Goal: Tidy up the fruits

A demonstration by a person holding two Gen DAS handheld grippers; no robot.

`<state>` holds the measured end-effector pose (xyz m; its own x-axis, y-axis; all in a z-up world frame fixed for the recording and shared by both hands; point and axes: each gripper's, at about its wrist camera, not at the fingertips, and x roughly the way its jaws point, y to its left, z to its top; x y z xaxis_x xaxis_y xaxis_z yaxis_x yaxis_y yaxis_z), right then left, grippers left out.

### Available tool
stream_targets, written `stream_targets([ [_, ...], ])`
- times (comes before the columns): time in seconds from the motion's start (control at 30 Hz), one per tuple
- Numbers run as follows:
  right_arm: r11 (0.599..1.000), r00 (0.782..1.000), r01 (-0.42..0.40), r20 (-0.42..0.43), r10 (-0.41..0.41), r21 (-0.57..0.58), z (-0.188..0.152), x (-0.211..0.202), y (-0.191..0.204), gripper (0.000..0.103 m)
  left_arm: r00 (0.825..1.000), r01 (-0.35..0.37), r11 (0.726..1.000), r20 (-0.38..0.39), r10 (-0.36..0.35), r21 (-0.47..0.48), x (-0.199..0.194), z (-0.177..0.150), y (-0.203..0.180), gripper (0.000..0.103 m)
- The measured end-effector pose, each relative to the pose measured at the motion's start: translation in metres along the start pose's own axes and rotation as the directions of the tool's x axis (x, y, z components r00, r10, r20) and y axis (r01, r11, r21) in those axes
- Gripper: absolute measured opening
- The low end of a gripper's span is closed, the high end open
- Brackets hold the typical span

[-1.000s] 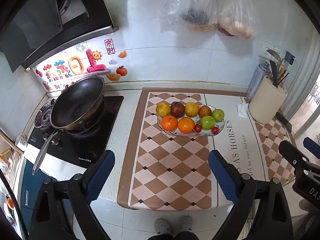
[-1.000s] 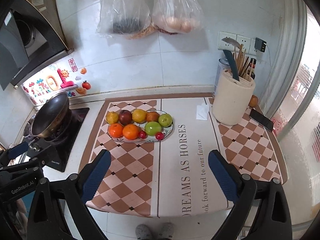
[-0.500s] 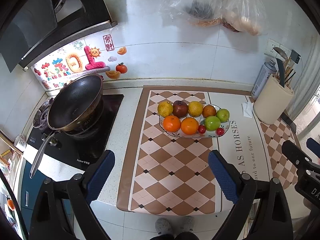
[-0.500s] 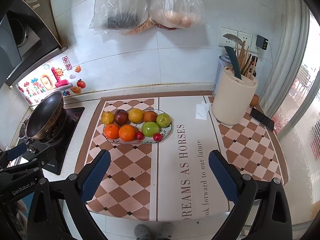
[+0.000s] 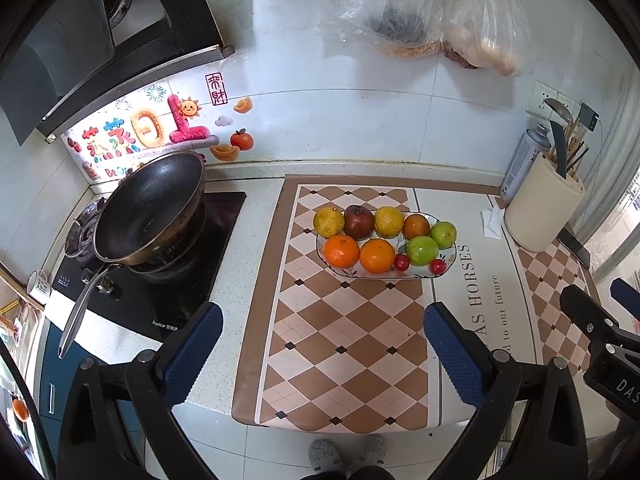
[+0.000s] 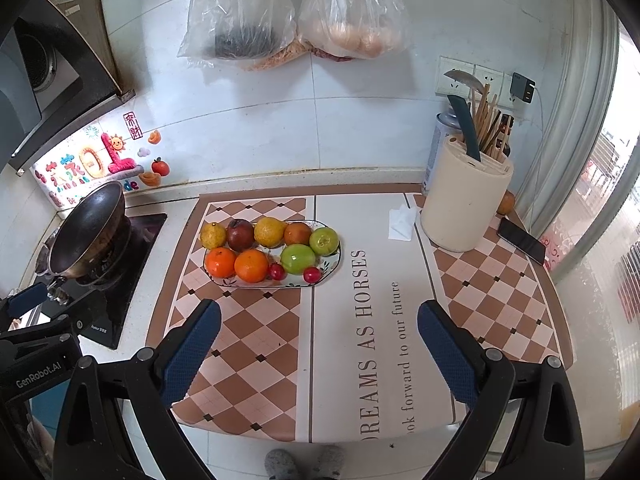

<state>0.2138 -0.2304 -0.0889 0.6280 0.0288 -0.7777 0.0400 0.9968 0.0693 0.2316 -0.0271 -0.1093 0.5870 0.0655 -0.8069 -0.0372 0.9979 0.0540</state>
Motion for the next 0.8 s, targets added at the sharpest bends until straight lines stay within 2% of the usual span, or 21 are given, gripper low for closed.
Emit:
stream_targets([
  [0.8,1.000,1.000,-0.006,-0.002,0.006,-0.004,0.001,-0.001,-0.003,0.101,1.000,-0.002,1.000,0.028,0.002,-0.006,-0.011,0.001,-0.002,0.103],
])
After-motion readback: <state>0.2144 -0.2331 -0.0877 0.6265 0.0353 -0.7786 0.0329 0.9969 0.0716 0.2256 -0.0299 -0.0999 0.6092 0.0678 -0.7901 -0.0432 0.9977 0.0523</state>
